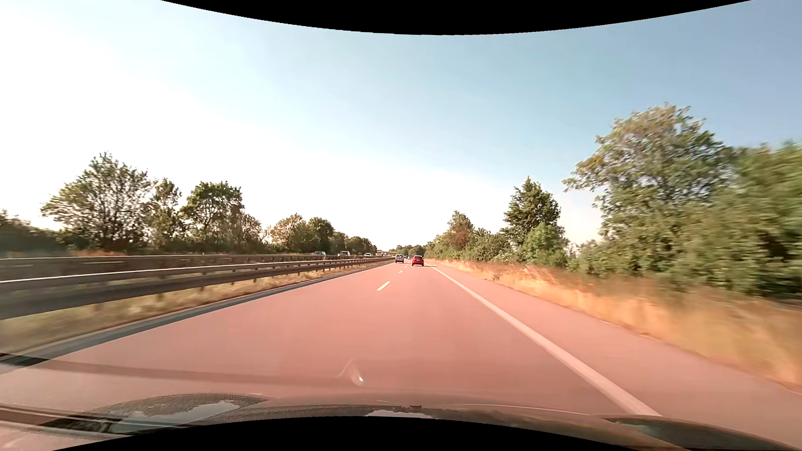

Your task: Follow the waypoints while adhering to traffic rules and regulations

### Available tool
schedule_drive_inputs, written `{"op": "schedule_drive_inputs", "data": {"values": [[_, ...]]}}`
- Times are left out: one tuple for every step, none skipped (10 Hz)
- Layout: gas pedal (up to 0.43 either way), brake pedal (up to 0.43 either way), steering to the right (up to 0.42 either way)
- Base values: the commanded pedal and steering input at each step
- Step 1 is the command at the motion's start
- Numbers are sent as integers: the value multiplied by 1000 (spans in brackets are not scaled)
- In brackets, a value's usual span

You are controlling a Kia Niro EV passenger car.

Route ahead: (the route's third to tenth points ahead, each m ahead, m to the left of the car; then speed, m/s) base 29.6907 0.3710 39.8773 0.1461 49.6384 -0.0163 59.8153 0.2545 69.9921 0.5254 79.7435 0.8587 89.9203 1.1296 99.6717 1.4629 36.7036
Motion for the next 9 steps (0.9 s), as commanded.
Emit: {"op": "schedule_drive_inputs", "data": {"values": [[287,6,-2],[268,6,-2],[240,6,-2],[220,6,-1],[169,6,-1],[157,6,-1],[150,6,-1],[130,6,-1],[130,6,-1]]}}
